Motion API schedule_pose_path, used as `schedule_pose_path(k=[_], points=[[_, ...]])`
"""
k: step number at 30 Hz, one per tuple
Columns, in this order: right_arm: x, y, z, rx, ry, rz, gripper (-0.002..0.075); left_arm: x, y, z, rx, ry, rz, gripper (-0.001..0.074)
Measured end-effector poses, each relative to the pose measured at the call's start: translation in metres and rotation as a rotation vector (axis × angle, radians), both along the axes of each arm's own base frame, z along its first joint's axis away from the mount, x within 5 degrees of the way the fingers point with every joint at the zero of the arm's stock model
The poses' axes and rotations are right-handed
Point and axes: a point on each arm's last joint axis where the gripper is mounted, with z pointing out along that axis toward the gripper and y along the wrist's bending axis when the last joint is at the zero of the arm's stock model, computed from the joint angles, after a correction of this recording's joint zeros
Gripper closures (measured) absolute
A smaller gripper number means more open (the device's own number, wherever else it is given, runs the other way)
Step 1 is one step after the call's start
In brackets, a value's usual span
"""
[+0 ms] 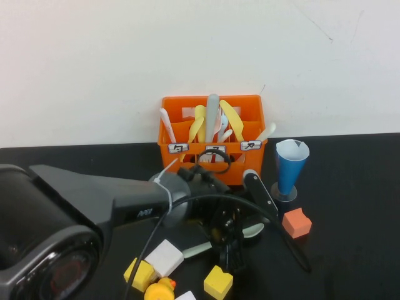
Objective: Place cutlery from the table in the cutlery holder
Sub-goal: Pick up the spoon, then place the spoon on the box
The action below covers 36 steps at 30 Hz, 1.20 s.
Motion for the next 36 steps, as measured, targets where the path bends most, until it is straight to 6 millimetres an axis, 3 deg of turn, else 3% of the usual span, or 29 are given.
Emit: schedule_pose_path(k=[6, 11, 14, 18, 24, 29, 36], points=[[0.000, 0.000, 0.000, 0.000, 0.000, 0.000, 0.0729, -0.009, -0.006, 0.009, -0.009, 0.017, 0.028, 0.0682], [0.000, 0.000, 0.000, 0.000, 0.000, 0.000, 0.0729, -0.017, -0.005, 0.043, -0.097, -0.046, 0.050, 0.0701], [0.000, 0.000, 0.000, 0.000, 0.000, 0.000, 0.0729, -0.027, 0.003, 0.076, -0.235, -0.162, 0.043, 0.0702], [0.000, 0.000, 0.000, 0.000, 0.000, 0.000, 0.0729, -0.045, 0.018, 0.103, -0.412, -0.295, 0.041, 0.0702], [0.000, 0.000, 0.000, 0.000, 0.000, 0.000, 0.0729, -0.072, 0.048, 0.149, -0.832, -0.571, 0.094, 0.0703], [0.000, 0.000, 0.000, 0.000, 0.000, 0.000, 0.0729, -0.066, 0.069, 0.175, -1.216, -0.647, 0.248, 0.0703], [0.000, 0.000, 0.000, 0.000, 0.000, 0.000, 0.0729, -0.044, 0.080, 0.175, -1.337, -0.658, 0.384, 0.0703]])
